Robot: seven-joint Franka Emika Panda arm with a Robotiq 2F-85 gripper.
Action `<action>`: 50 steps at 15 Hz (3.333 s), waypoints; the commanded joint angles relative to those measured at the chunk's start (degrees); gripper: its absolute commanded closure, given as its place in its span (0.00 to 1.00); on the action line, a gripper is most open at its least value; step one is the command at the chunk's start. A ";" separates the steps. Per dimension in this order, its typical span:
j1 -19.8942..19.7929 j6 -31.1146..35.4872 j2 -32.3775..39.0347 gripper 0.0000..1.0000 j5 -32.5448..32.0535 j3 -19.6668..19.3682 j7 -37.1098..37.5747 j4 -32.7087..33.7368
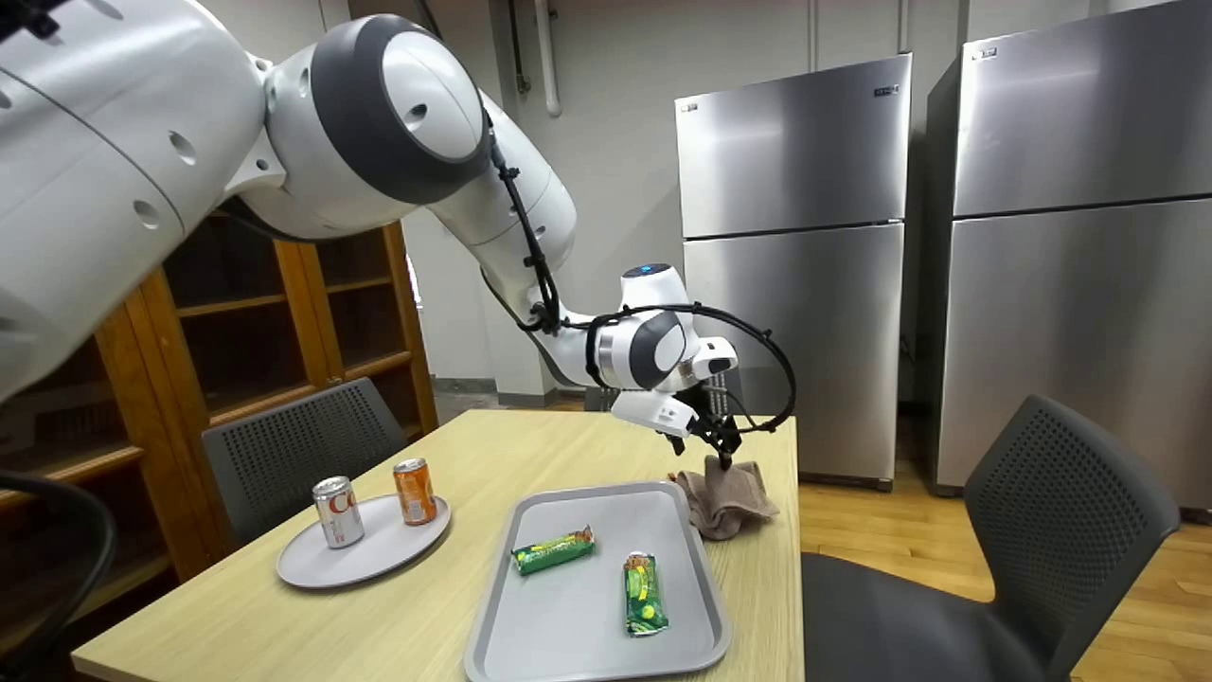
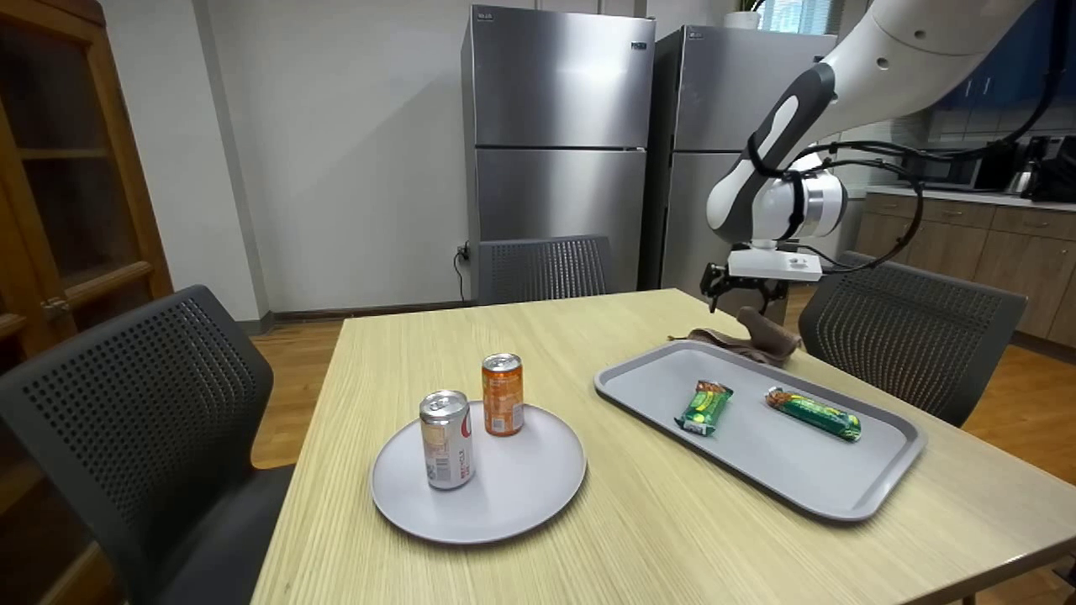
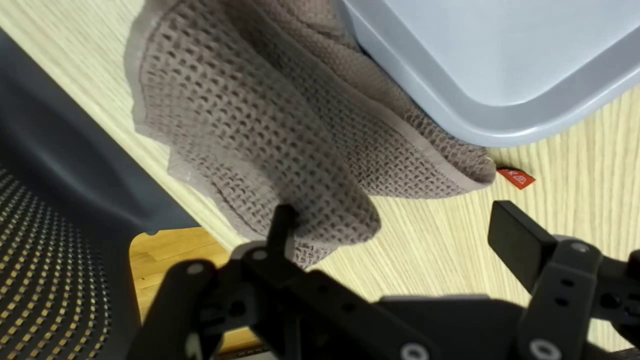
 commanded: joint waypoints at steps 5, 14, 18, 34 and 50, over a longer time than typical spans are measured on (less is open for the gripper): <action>0.61 -2.00 -2.06 0.00 -0.84 2.26 -0.70 -0.72; -0.91 -1.66 -8.42 0.00 0.30 7.21 -5.24 -7.08; -0.99 -1.12 -12.43 0.00 0.45 8.37 -6.86 -12.84; -0.28 -0.84 -28.98 0.00 1.46 9.41 -8.94 -37.21; 6.74 2.85 -32.63 0.00 0.54 8.35 0.52 -49.36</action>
